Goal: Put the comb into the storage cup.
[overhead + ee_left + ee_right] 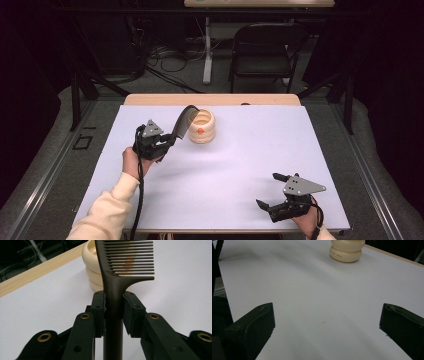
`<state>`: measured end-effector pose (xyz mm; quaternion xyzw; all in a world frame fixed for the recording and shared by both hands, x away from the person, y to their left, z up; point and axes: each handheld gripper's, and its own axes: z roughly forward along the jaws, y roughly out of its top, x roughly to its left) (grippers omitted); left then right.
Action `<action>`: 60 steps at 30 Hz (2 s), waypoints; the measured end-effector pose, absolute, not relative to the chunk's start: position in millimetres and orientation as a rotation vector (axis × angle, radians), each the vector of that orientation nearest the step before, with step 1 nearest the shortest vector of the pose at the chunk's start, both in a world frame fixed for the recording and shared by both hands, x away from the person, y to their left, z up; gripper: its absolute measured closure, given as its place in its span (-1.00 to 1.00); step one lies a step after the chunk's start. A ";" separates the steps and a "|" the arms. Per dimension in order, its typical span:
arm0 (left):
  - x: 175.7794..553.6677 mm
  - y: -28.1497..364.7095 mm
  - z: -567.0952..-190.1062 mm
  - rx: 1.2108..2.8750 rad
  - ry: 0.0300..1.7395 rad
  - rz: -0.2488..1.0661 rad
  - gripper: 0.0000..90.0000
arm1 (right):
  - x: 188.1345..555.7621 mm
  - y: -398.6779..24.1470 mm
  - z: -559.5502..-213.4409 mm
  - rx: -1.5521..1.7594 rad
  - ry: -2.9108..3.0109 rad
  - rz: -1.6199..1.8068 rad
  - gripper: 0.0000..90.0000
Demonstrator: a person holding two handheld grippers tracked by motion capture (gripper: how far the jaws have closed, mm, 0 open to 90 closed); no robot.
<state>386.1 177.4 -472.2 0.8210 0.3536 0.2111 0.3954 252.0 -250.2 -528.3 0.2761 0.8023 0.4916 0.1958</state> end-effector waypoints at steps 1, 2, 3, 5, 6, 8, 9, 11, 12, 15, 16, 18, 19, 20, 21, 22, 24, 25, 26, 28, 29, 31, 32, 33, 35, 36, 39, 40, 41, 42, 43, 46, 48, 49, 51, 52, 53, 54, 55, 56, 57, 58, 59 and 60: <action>386.7 177.2 -471.8 2.079 0.897 0.534 0.61 | 252.0 -250.3 -528.3 0.773 2.248 1.376 -1.00; 387.4 177.1 -471.3 2.080 0.898 0.536 0.60 | 251.9 -250.3 -528.3 0.773 2.247 1.377 -1.00; 388.4 176.7 -470.8 2.077 0.898 0.538 0.61 | 251.9 -250.3 -528.3 0.774 2.247 1.377 -1.00; 389.0 176.8 -470.5 2.079 0.897 0.540 0.61 | 252.0 -250.3 -528.3 0.773 2.248 1.377 -1.00; 389.4 176.3 -470.4 2.076 0.901 0.538 0.60 | 252.0 -250.4 -528.3 0.773 2.247 1.377 -1.00; 390.4 176.3 -469.9 2.075 0.900 0.541 0.61 | 251.9 -250.3 -528.3 0.774 2.246 1.377 -1.00; 390.8 176.2 -469.6 2.074 0.901 0.543 0.61 | 251.9 -250.4 -528.3 0.774 2.247 1.376 -1.00; 392.1 176.1 -468.6 2.072 0.902 0.546 0.61 | 251.9 -250.3 -528.3 0.773 2.247 1.376 -1.00; 392.4 176.2 -468.0 2.071 0.903 0.545 0.61 | 251.9 -250.3 -528.3 0.773 2.248 1.376 -1.00; 393.4 176.2 -466.7 2.068 0.903 0.554 0.61 | 251.9 -250.3 -528.3 0.774 2.247 1.376 -1.00; 393.4 176.2 -466.7 2.068 0.903 0.554 0.61 | 251.9 -250.3 -528.3 0.774 2.247 1.376 -1.00; 394.1 176.0 -465.8 2.066 0.902 0.555 0.60 | 251.9 -250.3 -528.3 0.773 2.248 1.377 -1.00; 394.6 176.1 -465.1 2.066 0.903 0.555 0.61 | 251.9 -250.3 -528.3 0.773 2.247 1.376 -1.00; 395.2 175.8 -464.4 2.061 0.903 0.556 0.60 | 251.9 -250.3 -528.3 0.774 2.248 1.377 -1.00; 395.5 175.8 -463.8 2.062 0.902 0.558 0.60 | 251.9 -250.3 -528.3 0.773 2.247 1.377 -1.00; 395.5 175.8 -463.8 2.062 0.902 0.558 0.60 | 251.9 -250.3 -528.3 0.773 2.247 1.377 -1.00; 396.8 175.1 -463.0 2.063 0.901 0.563 0.61 | 252.0 -250.3 -528.4 0.774 2.248 1.377 -1.00; 396.8 175.1 -463.0 2.063 0.901 0.563 0.61 | 252.0 -250.3 -528.4 0.774 2.248 1.377 -1.00; 397.3 174.7 -462.9 2.063 0.901 0.561 0.61 | 252.0 -250.3 -528.3 0.774 2.248 1.378 -1.00; 397.8 174.4 -462.6 2.062 0.902 0.561 0.61 | 252.0 -250.3 -528.3 0.775 2.246 1.378 -1.00; 398.6 174.1 -462.1 2.062 0.902 0.565 0.60 | 252.0 -250.5 -528.3 0.774 2.249 1.376 -1.00; 399.0 174.0 -461.7 2.062 0.901 0.567 0.60 | 252.1 -250.4 -528.3 0.774 2.250 1.376 -1.00; 399.4 174.0 -461.3 2.063 0.900 0.566 0.60 | 252.1 -250.4 -528.3 0.774 2.250 1.376 -1.00; 399.7 173.8 -460.9 2.062 0.901 0.565 0.60 | 252.1 -250.3 -528.4 0.774 2.248 1.377 -1.00; 400.7 173.6 -459.9 2.060 0.903 0.567 0.60 | 252.0 -250.3 -528.3 0.776 2.247 1.378 -1.00; 401.0 173.5 -459.7 2.060 0.902 0.567 0.60 | 252.0 -250.3 -528.3 0.777 2.247 1.378 -1.00; 402.3 172.6 -459.4 2.060 0.899 0.571 0.60 | 252.1 -250.4 -528.3 0.775 2.248 1.377 -1.00; 402.8 172.4 -459.6 2.061 0.899 0.572 0.60 | 252.1 -250.4 -528.3 0.774 2.250 1.376 -1.00; 403.4 172.1 -460.1 2.058 0.900 0.571 0.60 | 252.1 -250.5 -528.3 0.775 2.249 1.376 -1.00; 404.1 172.2 -460.4 2.059 0.901 0.572 0.61 | 252.0 -250.5 -528.3 0.777 2.247 1.376 -1.00; 404.4 172.2 -460.4 2.059 0.902 0.571 0.60 | 252.1 -250.6 -528.3 0.776 2.249 1.375 -1.00; 405.1 172.4 -460.2 2.056 0.904 0.571 0.60 | 252.1 -250.6 -528.3 0.775 2.250 1.375 -1.00; 406.3 172.2 -459.0 2.052 0.903 0.573 0.60 | 252.1 -250.5 -528.3 0.777 2.249 1.375 -1.00; 406.3 172.2 -459.0 2.052 0.903 0.573 0.60 | 252.1 -250.5 -528.3 0.777 2.249 1.375 -1.00; 407.7 171.5 -457.0 2.047 0.898 0.574 0.60 | 252.2 -250.4 -528.5 0.775 2.250 1.377 -1.00; 407.7 171.5 -457.0 2.047 0.898 0.574 0.60 | 252.2 -250.4 -528.5 0.775 2.250 1.377 -1.00; 407.9 170.9 -456.2 2.044 0.897 0.576 0.60 | 252.1 -250.4 -528.4 0.775 2.251 1.375 -1.00; 408.3 170.5 -455.3 2.045 0.895 0.576 0.60 | 252.2 -250.5 -528.4 0.774 2.250 1.376 -1.00; 408.6 169.5 -454.7 2.043 0.892 0.579 0.60 | 252.2 -250.5 -528.4 0.775 2.251 1.375 -1.00; 408.9 169.2 -454.3 2.045 0.889 0.580 0.60 | 252.1 -250.6 -528.4 0.776 2.250 1.376 -1.00; 409.3 168.7 -454.0 2.045 0.888 0.582 0.60 | 252.0 -250.6 -528.3 0.777 2.250 1.375 -1.00; 409.6 168.2 -453.7 2.045 0.889 0.583 0.60 | 252.0 -250.6 -528.3 0.777 2.250 1.375 -1.00; 410.1 167.9 -453.6 2.040 0.890 0.583 0.60 | 252.0 -250.6 -528.2 0.777 2.249 1.375 -1.00; 410.7 167.8 -453.5 2.041 0.889 0.585 0.60 | 252.0 -250.6 -528.3 0.777 2.248 1.376 -1.00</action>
